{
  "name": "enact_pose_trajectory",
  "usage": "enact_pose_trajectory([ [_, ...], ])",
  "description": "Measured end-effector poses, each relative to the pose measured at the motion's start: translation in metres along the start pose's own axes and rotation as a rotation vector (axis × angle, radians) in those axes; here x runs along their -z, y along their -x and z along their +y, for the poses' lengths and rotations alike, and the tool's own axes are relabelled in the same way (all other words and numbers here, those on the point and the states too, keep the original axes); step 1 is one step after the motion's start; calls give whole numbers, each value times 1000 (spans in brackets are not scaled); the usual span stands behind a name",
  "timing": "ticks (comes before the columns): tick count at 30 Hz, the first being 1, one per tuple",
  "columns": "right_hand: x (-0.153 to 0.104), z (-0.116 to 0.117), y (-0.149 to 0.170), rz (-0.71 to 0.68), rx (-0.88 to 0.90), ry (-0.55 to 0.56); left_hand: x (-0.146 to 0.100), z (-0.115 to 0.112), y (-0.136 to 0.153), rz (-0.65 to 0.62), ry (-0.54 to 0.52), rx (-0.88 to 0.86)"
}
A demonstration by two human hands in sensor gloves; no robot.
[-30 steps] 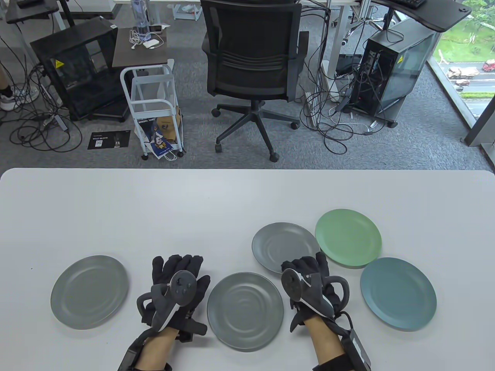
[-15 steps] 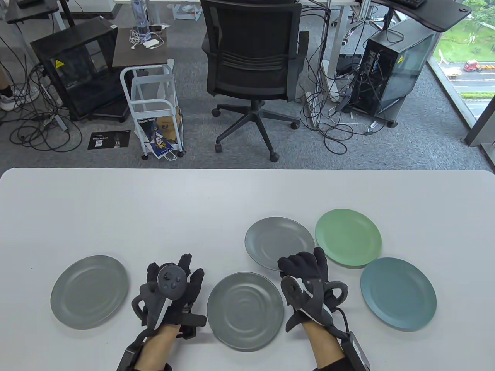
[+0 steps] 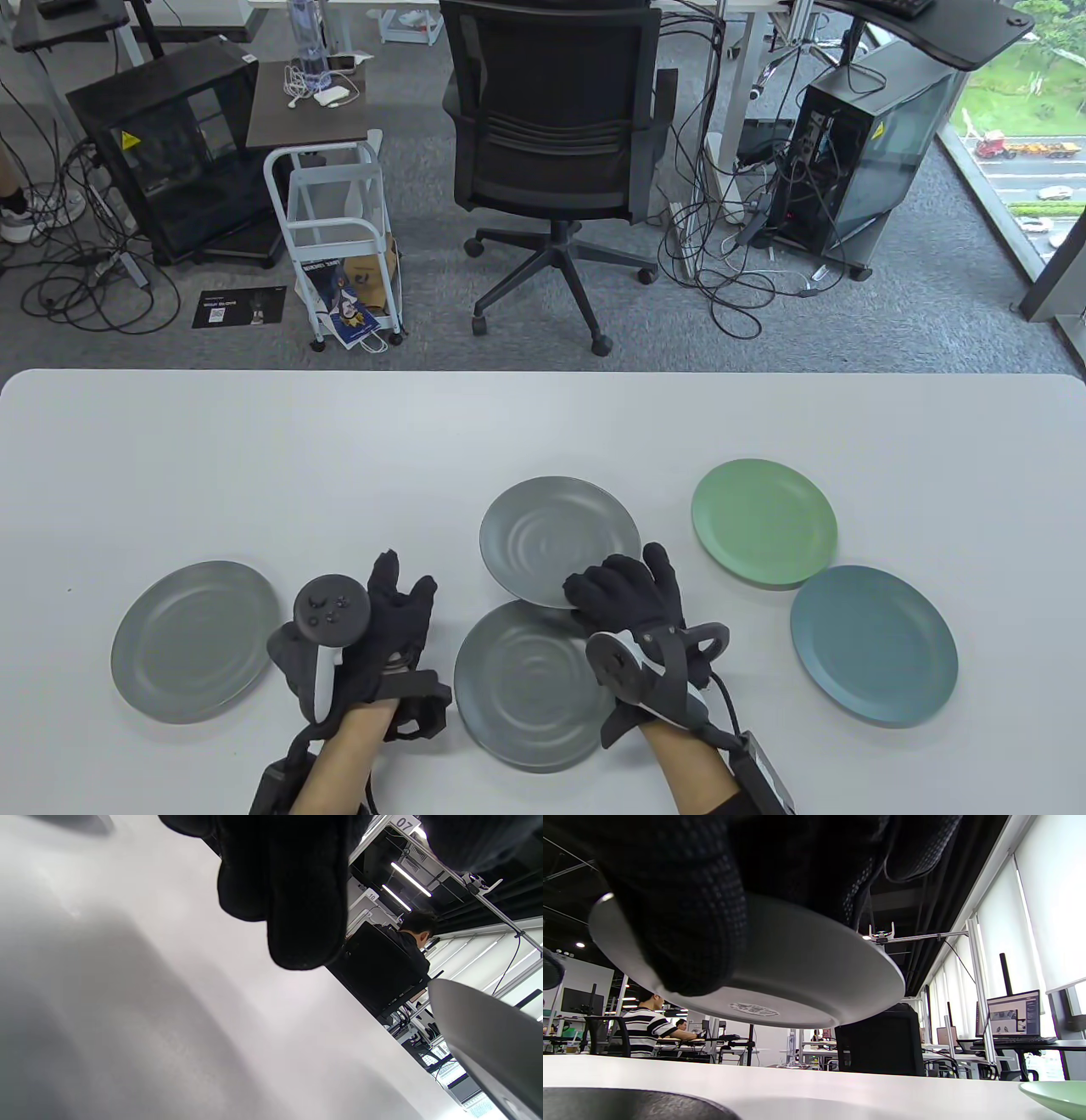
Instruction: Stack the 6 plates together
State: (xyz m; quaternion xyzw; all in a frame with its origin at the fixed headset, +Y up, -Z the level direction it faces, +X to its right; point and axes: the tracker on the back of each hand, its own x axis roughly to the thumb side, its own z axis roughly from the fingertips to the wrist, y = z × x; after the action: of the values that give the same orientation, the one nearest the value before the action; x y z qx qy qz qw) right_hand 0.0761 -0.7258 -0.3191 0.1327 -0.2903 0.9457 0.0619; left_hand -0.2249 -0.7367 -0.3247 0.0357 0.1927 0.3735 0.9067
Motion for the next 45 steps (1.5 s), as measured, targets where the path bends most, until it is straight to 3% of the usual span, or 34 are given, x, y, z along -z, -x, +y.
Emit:
enact_pose_trajectory([
  [15,-1,-6,-22,-116,44,18,6,-17,12,111,212,-268],
  [32,-3,-8,-43,-265,27,-3,12,-17,21,177,244,-344],
  [37,-3,-7,-36,-239,-58,13,15,-13,26,187,206,-339],
  [45,1,-4,0,-66,-107,0,16,-14,23,150,222,-292],
])
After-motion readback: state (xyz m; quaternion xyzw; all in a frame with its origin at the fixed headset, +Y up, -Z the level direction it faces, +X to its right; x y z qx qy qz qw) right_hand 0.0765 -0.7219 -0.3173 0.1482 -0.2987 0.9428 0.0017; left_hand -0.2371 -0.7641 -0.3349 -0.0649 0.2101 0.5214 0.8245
